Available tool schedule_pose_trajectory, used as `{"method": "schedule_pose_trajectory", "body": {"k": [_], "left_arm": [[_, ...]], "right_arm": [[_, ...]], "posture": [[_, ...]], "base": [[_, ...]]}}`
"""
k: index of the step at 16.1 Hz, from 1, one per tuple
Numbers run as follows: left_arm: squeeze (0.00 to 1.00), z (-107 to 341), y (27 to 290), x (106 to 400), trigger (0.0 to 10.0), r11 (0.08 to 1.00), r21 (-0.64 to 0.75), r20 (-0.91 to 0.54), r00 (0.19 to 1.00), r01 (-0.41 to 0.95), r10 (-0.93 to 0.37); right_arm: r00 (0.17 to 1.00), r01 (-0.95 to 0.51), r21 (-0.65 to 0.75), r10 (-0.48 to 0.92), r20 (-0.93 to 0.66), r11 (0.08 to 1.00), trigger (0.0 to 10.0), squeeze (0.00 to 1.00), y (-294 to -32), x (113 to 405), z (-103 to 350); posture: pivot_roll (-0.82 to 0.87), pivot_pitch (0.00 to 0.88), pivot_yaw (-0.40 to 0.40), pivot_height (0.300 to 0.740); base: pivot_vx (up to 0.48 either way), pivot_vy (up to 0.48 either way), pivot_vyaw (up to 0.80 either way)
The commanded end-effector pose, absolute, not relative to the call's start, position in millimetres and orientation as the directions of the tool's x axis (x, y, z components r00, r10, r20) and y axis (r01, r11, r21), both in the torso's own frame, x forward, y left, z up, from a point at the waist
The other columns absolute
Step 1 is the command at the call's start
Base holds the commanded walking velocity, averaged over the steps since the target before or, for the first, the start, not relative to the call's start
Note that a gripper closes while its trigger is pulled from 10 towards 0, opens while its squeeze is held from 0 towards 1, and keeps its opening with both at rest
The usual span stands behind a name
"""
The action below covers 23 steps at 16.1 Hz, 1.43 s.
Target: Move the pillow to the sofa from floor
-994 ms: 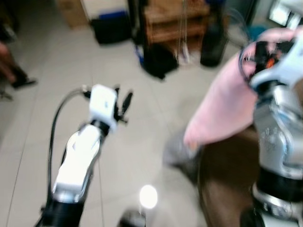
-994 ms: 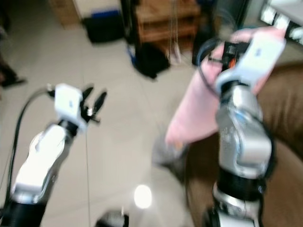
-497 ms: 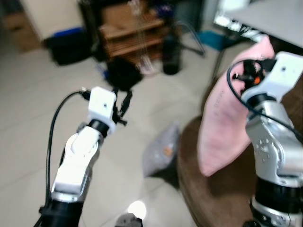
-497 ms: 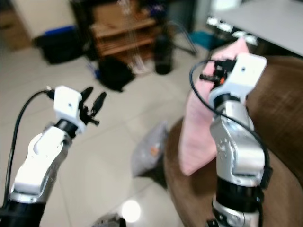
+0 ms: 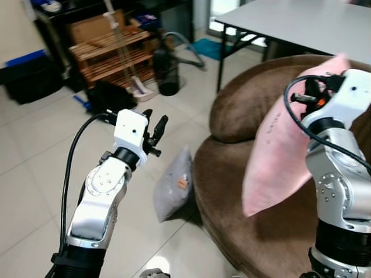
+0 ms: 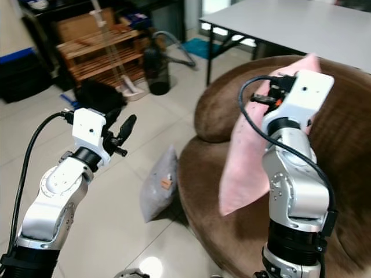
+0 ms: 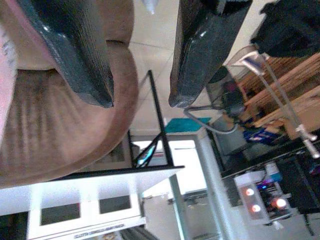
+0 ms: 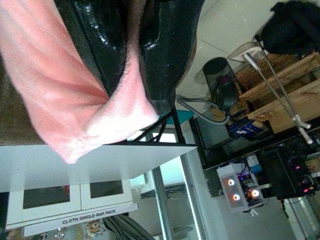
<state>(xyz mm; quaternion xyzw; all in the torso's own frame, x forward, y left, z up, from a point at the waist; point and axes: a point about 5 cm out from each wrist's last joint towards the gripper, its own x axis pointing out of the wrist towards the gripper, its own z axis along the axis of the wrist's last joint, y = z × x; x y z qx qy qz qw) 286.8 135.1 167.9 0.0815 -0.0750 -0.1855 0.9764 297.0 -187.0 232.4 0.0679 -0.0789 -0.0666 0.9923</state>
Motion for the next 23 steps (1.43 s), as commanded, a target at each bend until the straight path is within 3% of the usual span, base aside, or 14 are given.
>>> {"method": "schedule_pose_trajectory", "body": {"k": [1,5,12,18,23], "left_arm": [[0.00,164,139,287,10.0,0.922,0.184,0.098,0.927,0.340,-0.361],[0.00,162,140,287,10.0,0.926,0.183,0.098,0.931,0.329,-0.350],[0.00,162,144,289,10.0,0.930,0.180,0.093,0.935,0.321,-0.341],[0.00,160,144,289,10.0,0.920,0.187,0.080,0.928,0.344,-0.363],[0.00,142,134,274,10.0,0.834,0.190,-0.043,0.853,0.517,-0.519]], "right_arm": [[0.978,0.065,0.129,-0.089,0.187,0.990,10.0,0.00,-178,295,242],[0.992,-0.038,0.116,0.024,0.122,0.993,10.0,0.00,-163,296,225],[0.997,-0.018,0.121,0.027,-0.076,0.993,10.0,0.00,-153,282,153],[0.995,-0.014,0.136,0.027,-0.096,0.991,10.0,0.00,-153,280,142],[0.992,-0.084,0.143,0.096,-0.078,0.986,10.0,0.00,-144,285,145]], "posture": [[-0.03,0.000,0.061,0.740],[-0.03,0.006,0.062,0.740],[-0.02,0.023,0.067,0.740],[-0.02,0.030,0.073,0.740],[-0.01,0.041,0.070,0.740]], "base": [[0.000,0.000,-0.80],[0.000,0.000,-0.80],[0.212,0.000,-0.76],[0.296,0.000,0.00],[0.000,0.000,0.00]]}}
